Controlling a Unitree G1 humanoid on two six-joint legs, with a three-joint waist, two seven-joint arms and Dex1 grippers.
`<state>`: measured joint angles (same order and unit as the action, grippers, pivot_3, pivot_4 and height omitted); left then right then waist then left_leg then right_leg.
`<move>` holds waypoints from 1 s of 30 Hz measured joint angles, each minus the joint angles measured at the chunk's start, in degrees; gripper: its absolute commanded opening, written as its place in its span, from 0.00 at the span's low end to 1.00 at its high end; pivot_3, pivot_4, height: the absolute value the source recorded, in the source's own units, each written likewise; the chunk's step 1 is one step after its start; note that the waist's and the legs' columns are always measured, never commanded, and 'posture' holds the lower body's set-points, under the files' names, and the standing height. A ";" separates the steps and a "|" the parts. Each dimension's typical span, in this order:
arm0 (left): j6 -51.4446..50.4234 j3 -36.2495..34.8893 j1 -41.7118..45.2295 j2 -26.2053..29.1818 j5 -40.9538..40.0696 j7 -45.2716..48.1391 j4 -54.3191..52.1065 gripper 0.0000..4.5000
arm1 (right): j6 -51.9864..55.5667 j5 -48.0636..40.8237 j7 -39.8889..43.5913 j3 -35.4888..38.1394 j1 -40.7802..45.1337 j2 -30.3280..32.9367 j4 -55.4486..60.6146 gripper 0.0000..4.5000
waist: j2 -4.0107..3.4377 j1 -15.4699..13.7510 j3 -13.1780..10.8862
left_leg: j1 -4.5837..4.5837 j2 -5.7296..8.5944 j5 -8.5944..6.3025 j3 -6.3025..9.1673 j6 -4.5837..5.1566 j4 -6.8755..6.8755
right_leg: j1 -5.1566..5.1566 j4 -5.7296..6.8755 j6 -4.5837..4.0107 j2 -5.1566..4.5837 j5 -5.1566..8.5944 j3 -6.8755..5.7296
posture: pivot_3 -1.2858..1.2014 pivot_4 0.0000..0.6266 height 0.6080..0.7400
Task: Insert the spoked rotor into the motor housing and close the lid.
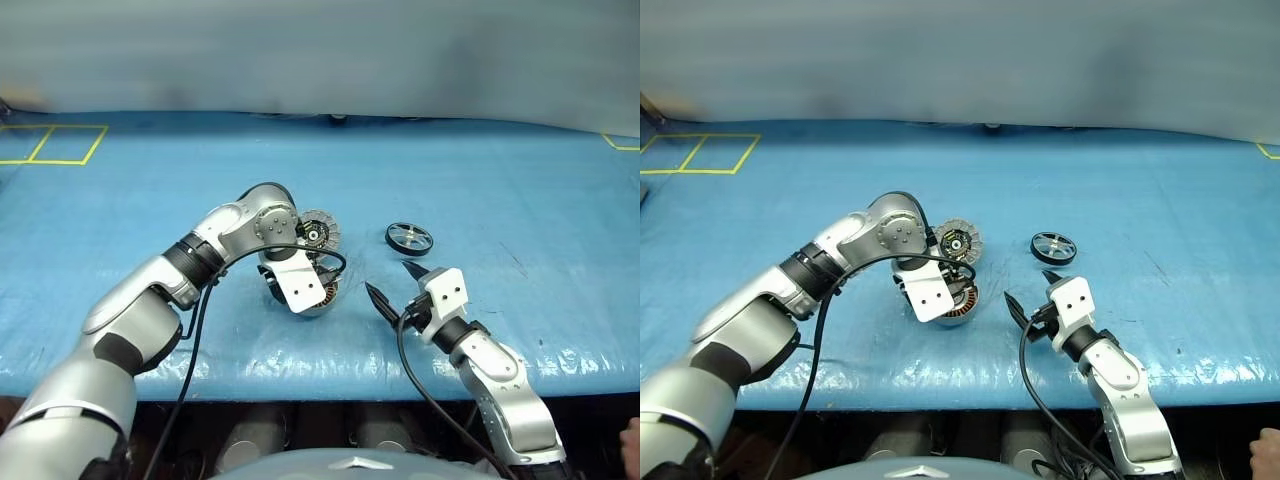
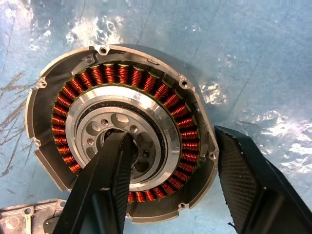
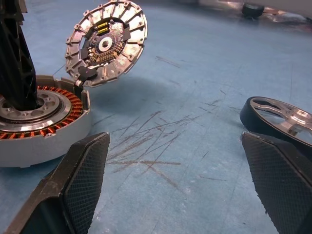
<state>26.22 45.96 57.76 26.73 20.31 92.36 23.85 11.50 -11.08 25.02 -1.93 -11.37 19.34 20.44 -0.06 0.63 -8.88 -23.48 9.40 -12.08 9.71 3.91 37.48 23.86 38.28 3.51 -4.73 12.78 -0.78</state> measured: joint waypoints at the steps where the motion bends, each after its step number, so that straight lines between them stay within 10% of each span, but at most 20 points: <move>1: -0.75 0.11 -0.50 0.46 -0.70 0.01 -1.07 0.51 | -0.02 0.00 0.09 0.00 0.04 0.00 -0.14 1.00 | -0.01 0.01 0.00 | 0.00 0.00 0.00 0.00 0.00 0.00 | 0.00 0.00 0.00 0.00 0.00 0.01 | 0.52 0.24 1.00; 4: -1.92 0.18 -1.00 0.59 -1.22 0.02 -2.24 0.51 | -0.03 0.00 0.21 0.00 0.41 -0.01 -0.71 1.00 | -0.01 -0.07 0.00 | 0.00 0.00 0.01 0.00 -0.01 0.00 | -0.01 0.00 0.00 -0.01 0.00 0.00 | 0.52 0.24 1.00; 11: -5.92 -1.25 -2.53 0.68 -3.17 -0.65 -4.05 0.99 | -0.24 0.00 0.49 0.00 0.81 -0.05 -1.03 1.00 | -0.02 -0.07 0.01 | 0.01 0.00 0.00 0.00 -0.01 -0.01 | -0.01 -0.01 0.00 -0.01 0.00 0.00 | 0.52 0.24 1.00; 30: -23.89 -10.54 -8.39 13.89 -25.31 -1.80 -9.87 0.99 | -1.31 0.20 0.74 0.24 0.07 -0.83 -2.10 1.00 | -0.07 -0.17 0.03 | 0.13 -0.03 0.04 -0.05 -0.09 -0.16 | 0.30 0.01 -0.08 0.03 0.00 0.12 | 0.52 0.24 1.00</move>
<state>2.33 35.42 49.37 40.62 -5.01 90.56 13.98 10.19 -10.88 25.76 -1.69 -11.30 18.51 18.35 -0.13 0.46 -8.85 -23.35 9.37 -12.04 9.66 3.82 37.32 24.16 38.29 3.43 -4.70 12.79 -0.67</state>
